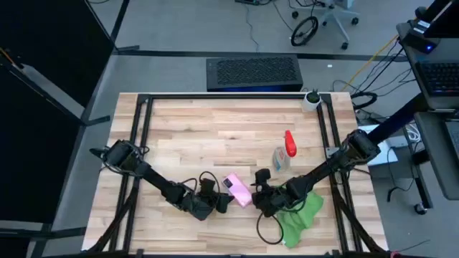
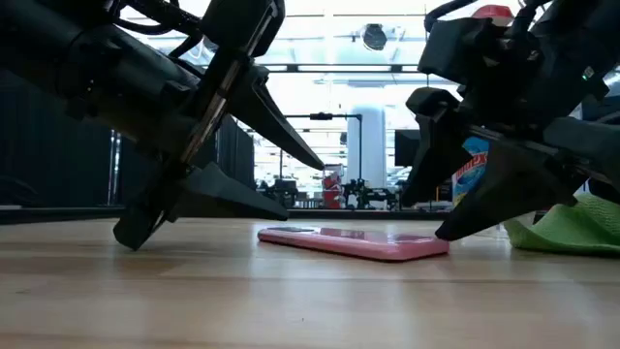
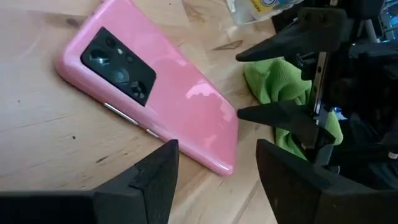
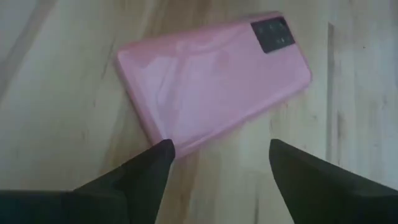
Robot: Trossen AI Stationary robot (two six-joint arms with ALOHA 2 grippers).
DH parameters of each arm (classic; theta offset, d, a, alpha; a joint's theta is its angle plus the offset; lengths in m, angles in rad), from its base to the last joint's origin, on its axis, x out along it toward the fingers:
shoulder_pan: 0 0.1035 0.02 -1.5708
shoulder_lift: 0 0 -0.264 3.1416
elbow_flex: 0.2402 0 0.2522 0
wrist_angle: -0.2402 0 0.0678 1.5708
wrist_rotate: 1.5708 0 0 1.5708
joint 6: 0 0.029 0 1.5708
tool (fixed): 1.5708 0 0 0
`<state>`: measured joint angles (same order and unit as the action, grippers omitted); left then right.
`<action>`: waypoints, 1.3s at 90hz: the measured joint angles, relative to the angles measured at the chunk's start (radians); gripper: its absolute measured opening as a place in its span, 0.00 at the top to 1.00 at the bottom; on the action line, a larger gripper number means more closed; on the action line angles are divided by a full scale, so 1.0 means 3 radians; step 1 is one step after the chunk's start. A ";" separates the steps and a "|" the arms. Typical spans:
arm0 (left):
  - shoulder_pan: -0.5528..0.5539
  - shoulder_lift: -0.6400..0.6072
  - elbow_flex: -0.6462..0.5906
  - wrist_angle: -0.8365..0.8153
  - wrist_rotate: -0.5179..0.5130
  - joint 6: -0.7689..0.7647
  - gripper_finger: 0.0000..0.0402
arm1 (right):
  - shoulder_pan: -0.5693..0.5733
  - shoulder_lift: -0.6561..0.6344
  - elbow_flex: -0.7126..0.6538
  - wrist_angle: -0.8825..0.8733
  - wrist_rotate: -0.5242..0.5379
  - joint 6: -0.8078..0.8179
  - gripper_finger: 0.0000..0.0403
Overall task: Apply microfiber cloth
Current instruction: Spray the back of the cellphone with the cleaning bottle
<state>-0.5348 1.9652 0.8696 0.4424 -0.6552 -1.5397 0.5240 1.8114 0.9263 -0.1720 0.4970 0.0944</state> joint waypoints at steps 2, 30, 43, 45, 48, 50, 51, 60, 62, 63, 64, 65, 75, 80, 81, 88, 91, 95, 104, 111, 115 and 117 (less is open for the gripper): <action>0.0003 0.0000 0.0000 -0.0007 0.0002 -0.0001 0.51 | 0.0000 0.0002 -0.0001 0.0015 -0.0010 0.0042 0.36; 0.0061 0.0003 0.0000 -0.0094 0.0022 0.0013 0.51 | -0.0005 0.0080 -0.0007 0.0390 -0.0119 0.0335 0.36; 0.0097 0.0004 0.0013 -0.0233 0.0023 0.0090 0.51 | -0.0003 0.0200 -0.0005 0.0611 -0.0100 0.0413 0.36; 0.0102 0.0005 0.0026 -0.0259 0.0023 0.0109 0.51 | -0.0002 0.0215 -0.0004 0.0621 -0.0100 0.0440 0.36; 0.0105 0.0006 0.0062 -0.0310 0.0026 0.0121 0.51 | -0.0001 0.0236 -0.0002 0.0637 -0.0097 0.0453 0.36; 0.0105 0.0008 0.0091 -0.0345 0.0033 0.0130 0.51 | -0.0001 0.0254 -0.0002 0.0655 -0.0098 0.0463 0.36; 0.0105 0.0009 0.0105 -0.0361 0.0040 0.0138 0.51 | -0.0001 0.0267 -0.0001 0.0668 -0.0098 0.0466 0.36; 0.0124 0.0017 0.0251 -0.0686 0.0260 0.0266 0.51 | -0.0001 0.0326 0.0001 0.0765 -0.0099 0.0426 0.36; 0.0127 0.0012 0.0279 -0.0789 0.0311 0.0258 0.51 | -0.0001 0.0326 0.0001 0.0764 -0.0092 0.0422 0.36; 0.0126 0.0004 0.0290 -0.0835 0.0336 0.0249 0.51 | -0.0001 0.0326 0.0001 0.0765 -0.0086 0.0421 0.36; 0.0126 -0.0009 0.0299 -0.0883 0.0360 0.0235 0.51 | -0.0001 0.0326 0.0001 0.0765 -0.0077 0.0420 0.36; 0.0127 -0.0022 0.0304 -0.0927 0.0382 0.0218 0.51 | 0.0000 0.0326 0.0001 0.0763 -0.0068 0.0419 0.36; 0.0118 -0.0086 0.0336 -0.1137 0.0400 0.0189 0.51 | 0.0000 0.0278 0.0001 0.0683 -0.0003 0.0295 0.36; 0.0131 -0.0132 0.0329 -0.1235 0.0397 0.0172 0.51 | -0.0001 0.0240 -0.0001 0.0611 0.0062 0.0203 0.36; 0.0137 -0.0136 0.0329 -0.1238 0.0397 0.0171 0.51 | -0.0001 0.0229 -0.0002 0.0589 0.0073 0.0187 0.36; 0.0181 -0.0141 0.0335 -0.1234 0.0434 0.0127 0.51 | -0.0007 0.0160 0.0012 0.0424 0.0094 0.0019 0.36; 0.0190 -0.0141 0.0332 -0.1250 0.0430 0.0095 0.51 | -0.0016 0.0141 0.0039 0.0328 0.0113 -0.0049 0.36; 0.0204 -0.0132 0.0331 -0.1239 0.0382 0.0066 0.51 | -0.0032 0.0132 0.0066 0.0241 0.0114 -0.0133 0.36; 0.0273 -0.0128 0.0332 -0.1271 0.0358 0.0010 0.51 | -0.0078 0.0135 0.0065 0.0124 0.0087 -0.0364 0.36; 0.0332 -0.0128 0.0332 -0.1312 0.0365 0.0003 0.51 | -0.0089 0.0113 0.0065 0.0066 0.0109 -0.0547 0.36; 0.0359 -0.0128 0.0333 -0.1335 0.0364 -0.0003 0.51 | -0.0100 0.0106 0.0067 0.0071 0.0109 -0.0668 0.36; 0.0370 -0.0128 0.0333 -0.1341 0.0368 -0.0001 0.51 | -0.0110 0.0103 0.0067 0.0062 0.0108 -0.0740 0.36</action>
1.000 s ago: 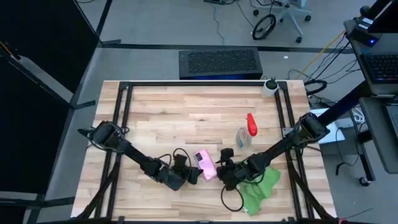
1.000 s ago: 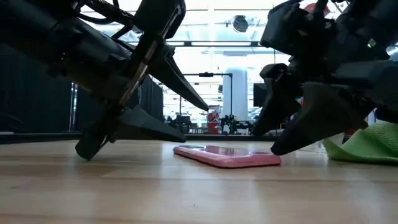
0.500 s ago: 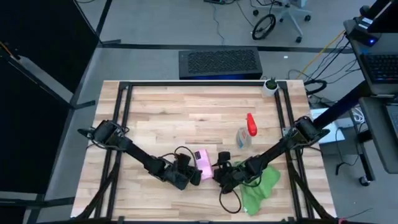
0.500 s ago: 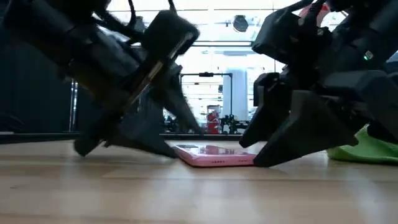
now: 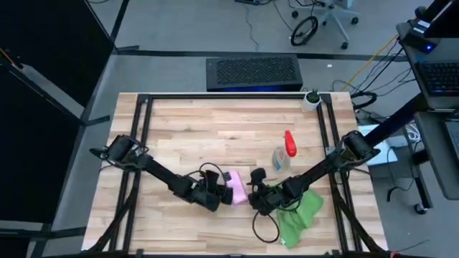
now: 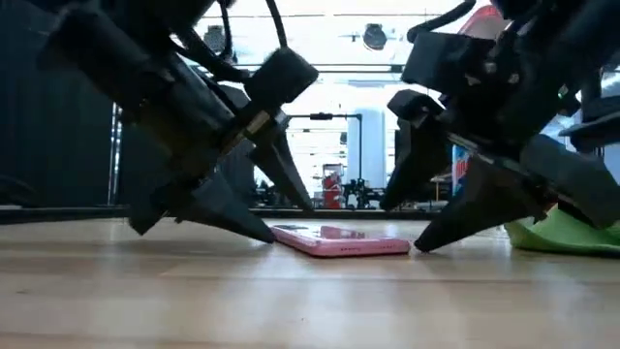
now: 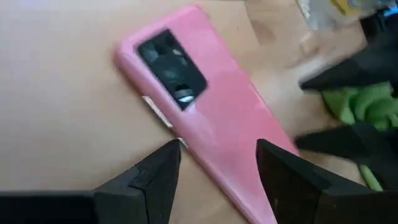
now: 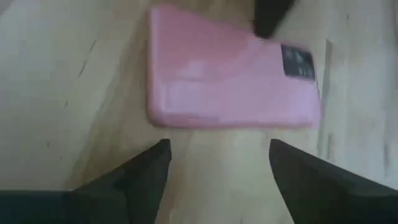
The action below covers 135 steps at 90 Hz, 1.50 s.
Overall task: Apply microfiber cloth
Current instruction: Spray the back of the cellphone with the cleaning bottle
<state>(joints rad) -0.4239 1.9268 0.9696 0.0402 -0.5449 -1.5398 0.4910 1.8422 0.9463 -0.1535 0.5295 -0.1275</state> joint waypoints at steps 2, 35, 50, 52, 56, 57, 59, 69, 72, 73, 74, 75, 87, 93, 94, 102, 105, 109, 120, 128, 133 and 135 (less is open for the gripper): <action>0.0011 0.0010 0.0003 -0.0004 0.0002 0.0000 0.51 | -0.0013 -0.0001 0.0000 -0.0007 0.0000 -0.0081 0.36; 0.0137 0.0048 0.0014 -0.0001 0.0188 -0.0081 0.51 | -0.0356 0.0017 0.0009 0.0057 -0.0207 -0.1241 0.36; 0.0192 0.0049 0.0017 -0.0065 0.0274 -0.0243 0.51 | -0.0438 0.0049 0.0004 0.0255 -0.0376 -0.1174 0.36; 0.0204 0.0049 0.0016 -0.0059 0.0290 -0.0258 0.51 | -0.0438 0.0052 0.0002 0.0307 -0.0392 -0.1192 0.36; 0.0230 0.0049 0.0015 -0.0052 0.0347 -0.0264 0.51 | -0.0438 0.0057 -0.0003 0.0401 -0.0412 -0.1246 0.36; 0.0236 0.0049 0.0015 -0.0049 0.0363 -0.0265 0.51 | -0.0438 0.0059 -0.0005 0.0424 -0.0416 -0.1261 0.36; 0.0249 0.0049 0.0015 -0.0046 0.0397 -0.0274 0.51 | -0.0438 0.0062 -0.0007 0.0473 -0.0426 -0.1287 0.36; 0.0297 0.0047 0.0013 -0.0039 0.0538 -0.0341 0.51 | -0.0429 0.0069 -0.0009 0.0710 -0.0515 -0.1312 0.36; 0.0310 0.0046 0.0013 -0.0038 0.0616 -0.0342 0.51 | -0.0425 0.0069 -0.0007 0.0751 -0.0534 -0.1304 0.36; 0.0312 0.0045 0.0012 -0.0038 0.0641 -0.0344 0.51 | -0.0424 0.0069 -0.0006 0.0756 -0.0534 -0.1297 0.36; 0.0311 0.0045 0.0011 -0.0037 0.0663 -0.0346 0.51 | -0.0424 0.0069 -0.0005 0.0759 -0.0533 -0.1288 0.36; 0.0312 0.0045 0.0011 -0.0035 0.0681 -0.0349 0.51 | -0.0424 0.0072 -0.0005 0.0763 -0.0530 -0.1279 0.36; 0.0312 0.0045 0.0011 -0.0048 0.0752 -0.0430 0.51 | -0.0433 0.0126 -0.0005 0.0829 -0.0494 -0.1181 0.36; 0.0317 0.0045 0.0011 -0.0049 0.0839 -0.0335 0.51 | -0.0423 0.0171 -0.0004 0.0862 -0.0484 -0.1170 0.36; 0.0320 0.0045 0.0010 -0.0041 0.0849 -0.0302 0.51 | -0.0424 0.0179 -0.0003 0.0868 -0.0484 -0.1165 0.36; 0.0348 0.0045 0.0002 0.0083 0.0910 -0.0049 0.51 | -0.0423 0.0230 0.0004 0.0891 -0.0476 -0.1159 0.36; 0.0359 0.0051 0.0000 0.0167 0.0950 0.0016 0.51 | -0.0422 0.0245 0.0005 0.0904 -0.0461 -0.1150 0.36; 0.0375 0.0057 0.0000 0.0302 0.1016 0.0107 0.51 | -0.0422 0.0252 0.0009 0.0926 -0.0414 -0.1125 0.36; 0.0390 0.0066 0.0002 0.0468 0.1076 0.0352 0.51 | -0.0433 0.0268 0.0005 0.1032 -0.0334 -0.1101 0.36; 0.0390 0.0066 0.0002 0.0476 0.1089 0.0463 0.51 | -0.0432 0.0268 0.0003 0.1046 -0.0339 -0.1176 0.36; 0.0390 0.0066 0.0004 0.0466 0.1092 0.0505 0.53 | -0.0431 0.0268 0.0003 0.1045 -0.0340 -0.1205 0.36; 0.0390 0.0066 0.0004 0.0463 0.1092 0.0558 0.55 | -0.0431 0.0268 0.0003 0.1045 -0.0342 -0.1206 0.36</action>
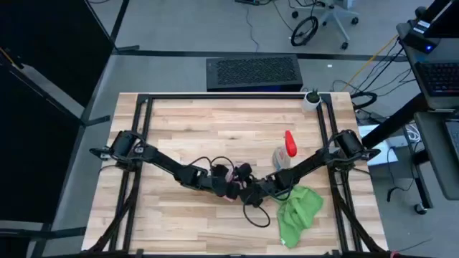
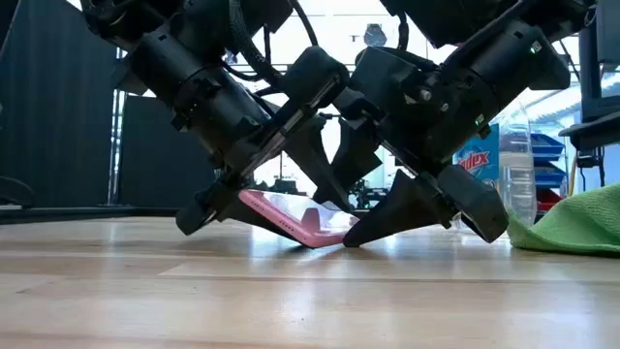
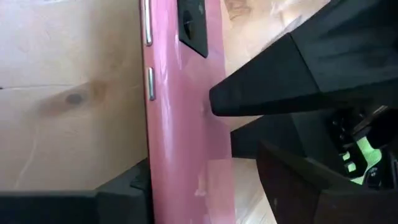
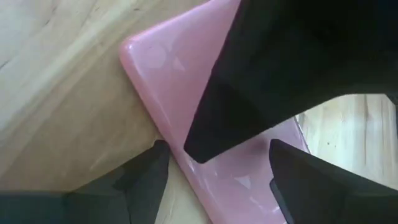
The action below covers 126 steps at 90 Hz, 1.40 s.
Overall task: Apply microfiber cloth
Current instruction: Spray the back of the cellphone with the cleaning bottle
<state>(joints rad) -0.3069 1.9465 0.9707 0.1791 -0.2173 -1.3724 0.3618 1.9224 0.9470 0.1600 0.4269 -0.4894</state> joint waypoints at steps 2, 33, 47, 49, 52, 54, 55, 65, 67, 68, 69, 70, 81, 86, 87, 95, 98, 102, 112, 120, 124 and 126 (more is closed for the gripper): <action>-0.0001 0.0000 0.0000 -0.0007 0.0000 0.0049 0.57 | 0.0000 0.0000 0.0000 0.0000 0.0001 0.0003 0.36; -0.0025 -0.0004 0.0004 0.0009 0.0037 0.0859 0.96 | 0.0109 -0.0293 -0.0006 -0.0216 0.0155 0.0636 0.36; -0.0109 -0.0112 -0.0004 -0.0076 0.0014 0.1401 0.98 | 0.0219 -0.0705 -0.0003 -0.0325 0.0169 0.1178 0.36; -0.0121 -0.0141 -0.0005 -0.0107 -0.0002 0.1482 0.98 | 0.0242 -0.0771 -0.0004 -0.0366 0.0163 0.1255 0.36; -0.0133 -0.0195 -0.0012 -0.0157 -0.0045 0.1602 0.98 | 0.0276 -0.0891 -0.0004 -0.0446 0.0156 0.1357 0.36; -0.0142 -0.0234 -0.0014 -0.0185 -0.0081 0.1678 0.98 | 0.0300 -0.0979 -0.0005 -0.0497 0.0153 0.1413 0.36; -0.0144 -0.0253 -0.0014 -0.0192 -0.0099 0.1712 0.98 | 0.0310 -0.1025 -0.0005 -0.0521 0.0153 0.1442 0.36; -0.0183 -0.0489 -0.0010 -0.0283 -0.0326 0.2009 0.98 | 0.0432 -0.1512 -0.0003 -0.0739 0.0153 0.1814 0.36; -0.0189 -0.0523 -0.0010 -0.0284 -0.0375 0.2063 0.98 | 0.0458 -0.1613 -0.0003 -0.0771 0.0152 0.1889 0.36; -0.0193 -0.0540 -0.0009 -0.0279 -0.0393 0.2089 0.98 | 0.0471 -0.1664 -0.0003 -0.0787 0.0151 0.1923 0.36; -0.0198 -0.0556 -0.0008 -0.0274 -0.0409 0.2115 0.98 | 0.0487 -0.1717 -0.0003 -0.0805 0.0151 0.1953 0.36; -0.0203 -0.0570 -0.0007 -0.0270 -0.0419 0.2141 0.98 | 0.0502 -0.1774 -0.0003 -0.0824 0.0150 0.1981 0.36; -0.0217 -0.0745 -0.0008 -0.0272 -0.0471 0.2415 0.98 | 0.0664 -0.2415 -0.0001 -0.1064 0.0153 0.2210 0.36; -0.0229 -0.0822 -0.0005 -0.0250 -0.0519 0.2484 0.98 | 0.0746 -0.2691 -0.0001 -0.1253 0.0155 0.2363 0.36; -0.0232 -0.0839 -0.0005 -0.0253 -0.0531 0.2502 0.98 | 0.0762 -0.2742 -0.0001 -0.1285 0.0155 0.2399 0.36; -0.0275 -0.0959 -0.0005 -0.0236 -0.0617 0.2619 0.98 | 0.0885 -0.3099 0.0000 -0.1572 0.0163 0.2720 0.36; -0.0295 -0.0998 -0.0005 -0.0191 -0.0642 0.2678 0.98 | 0.0937 -0.3196 0.0001 -0.1704 0.0169 0.2850 0.36; -0.0327 -0.1064 -0.0005 -0.0092 -0.0664 0.2776 0.98 | 0.1004 -0.3269 0.0000 -0.1878 0.0181 0.3020 0.36; -0.0398 -0.1236 -0.0003 0.0329 -0.0743 0.3143 0.98 | 0.1149 -0.3237 -0.0017 -0.2097 0.0170 0.3362 0.36; -0.0431 -0.1298 0.0000 0.0805 -0.0760 0.3553 0.98 | 0.1206 -0.3056 -0.0090 -0.1874 0.0218 0.3349 0.36; -0.0443 -0.1301 0.0000 0.1029 -0.0759 0.3773 0.98 | 0.1205 -0.2939 -0.0128 -0.1654 0.0302 0.3236 0.36; -0.0448 -0.1301 0.0000 0.1133 -0.0748 0.3868 0.98 | 0.1203 -0.2878 -0.0141 -0.1551 0.0339 0.3158 0.36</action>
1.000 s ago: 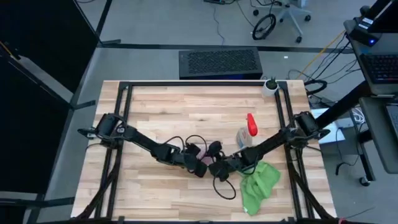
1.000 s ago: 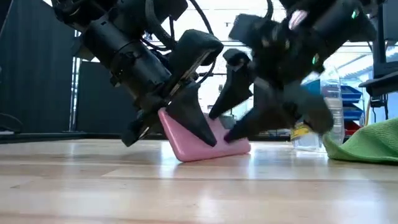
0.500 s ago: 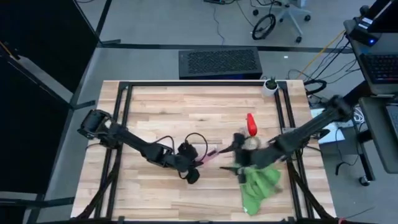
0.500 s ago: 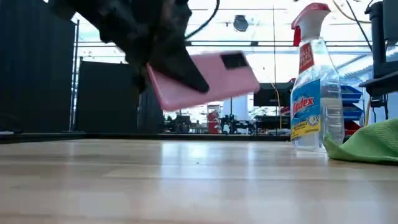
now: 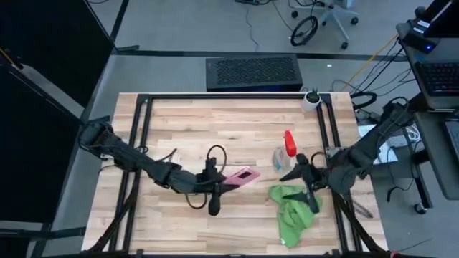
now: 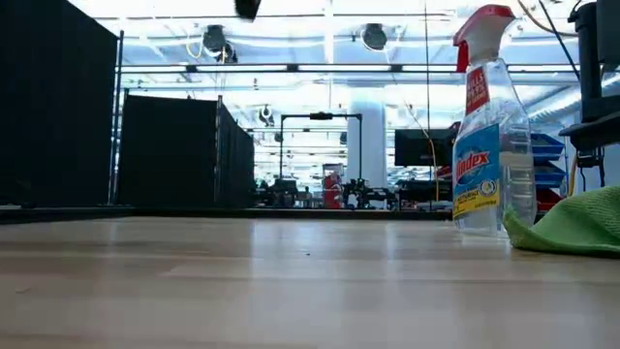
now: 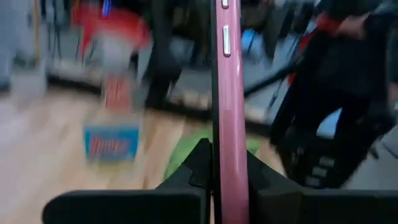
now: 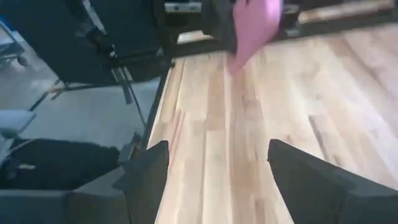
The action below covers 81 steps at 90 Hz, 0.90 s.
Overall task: Apply microfiber cloth
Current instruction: Spray the back of the cellphone with the cleaning bottle
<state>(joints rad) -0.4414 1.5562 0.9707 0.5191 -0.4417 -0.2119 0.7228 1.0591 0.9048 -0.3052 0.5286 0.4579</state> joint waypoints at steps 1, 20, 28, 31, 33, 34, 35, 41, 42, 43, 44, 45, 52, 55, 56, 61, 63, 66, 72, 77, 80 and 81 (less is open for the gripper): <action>0.0001 0.0000 0.0000 0.0043 0.0011 0.0045 0.98 | -0.0001 0.0032 -0.0005 0.0058 0.0024 -0.0043 0.36; 0.0024 -0.0001 0.0000 0.0174 0.0232 0.0272 0.98 | -0.0142 0.0438 0.0024 0.0686 0.0305 -0.0627 0.45; 0.0027 -0.0001 0.0000 0.0187 0.0232 0.0296 0.98 | -0.0251 0.0496 0.0060 0.0863 0.0153 -0.0718 0.60; 0.0027 -0.0001 0.0000 0.0186 0.0231 0.0303 0.98 | -0.0290 0.0507 0.0066 0.0933 0.0109 -0.0761 0.66; 0.0026 -0.0001 0.0000 0.0179 0.0232 0.0309 0.98 | -0.0318 0.0510 0.0066 0.0970 0.0077 -0.0787 0.71; 0.0026 -0.0001 0.0000 0.0175 0.0232 0.0315 0.98 | -0.0329 0.0510 0.0066 0.0989 0.0067 -0.0797 0.73; 0.0026 -0.0001 0.0000 0.0171 0.0232 0.0319 0.98 | -0.0341 0.0510 0.0066 0.1006 0.0062 -0.0806 0.75; 0.0026 -0.0001 0.0000 0.0149 0.0234 0.0325 0.98 | -0.0407 0.0510 0.0066 0.1092 0.0048 -0.0865 0.88; 0.0026 -0.0001 0.0000 0.0147 0.0234 0.0325 0.98 | -0.0417 0.0508 0.0066 0.1108 0.0045 -0.0875 0.90; 0.0026 -0.0001 0.0000 0.0146 0.0233 0.0326 0.98 | -0.0426 0.0506 0.0066 0.1123 0.0040 -0.0887 0.92; 0.0028 -0.0001 0.0000 0.0146 0.0234 0.0326 0.98 | -0.0434 0.0504 0.0066 0.1137 0.0033 -0.0900 0.94; 0.0030 -0.0001 0.0000 0.0146 0.0236 0.0328 0.98 | -0.0440 0.0501 0.0066 0.1146 0.0016 -0.0917 0.95; 0.0045 -0.0001 0.0000 0.0126 0.0237 0.0369 0.98 | -0.0486 0.0489 0.0066 0.1229 -0.0106 -0.0969 0.98; 0.0046 -0.0001 0.0000 0.0120 0.0237 0.0381 0.98 | -0.0499 0.0487 0.0066 0.1266 -0.0115 -0.0970 0.97; 0.0049 -0.0001 0.0000 0.0119 0.0237 0.0381 0.98 | -0.0504 0.0487 0.0066 0.1274 -0.0115 -0.0970 0.97; 0.0060 -0.0001 0.0000 0.0119 0.0237 0.0383 0.98 | -0.0521 0.0488 0.0066 0.1295 -0.0123 -0.0979 0.97; 0.0062 -0.0001 0.0000 0.0119 0.0237 0.0383 0.98 | -0.0533 0.0493 0.0066 0.1305 -0.0128 -0.0987 0.97; 0.0071 -0.0001 0.0000 0.0113 0.0237 0.0383 0.98 | -0.0548 0.0501 0.0066 0.1333 -0.0137 -0.1003 0.98; 0.0087 -0.0003 0.0000 0.0071 0.0243 0.0382 0.98 | -0.0574 0.0504 0.0066 0.1390 -0.0246 -0.1074 0.99; 0.0093 -0.0003 0.0001 0.0056 0.0248 0.0381 0.98 | -0.0603 0.0505 0.0066 0.1448 -0.0281 -0.1134 1.00; 0.0096 -0.0004 0.0001 0.0047 0.0250 0.0380 0.98 | -0.0627 0.0505 0.0066 0.1466 -0.0290 -0.1157 1.00; 0.0096 -0.0004 0.0001 0.0046 0.0251 0.0380 0.98 | -0.0636 0.0504 0.0066 0.1465 -0.0295 -0.1160 0.99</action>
<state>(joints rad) -0.4126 1.5551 0.9710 0.5327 -0.3664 -0.0978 0.5320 1.2103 0.9245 0.1343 0.4401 0.1099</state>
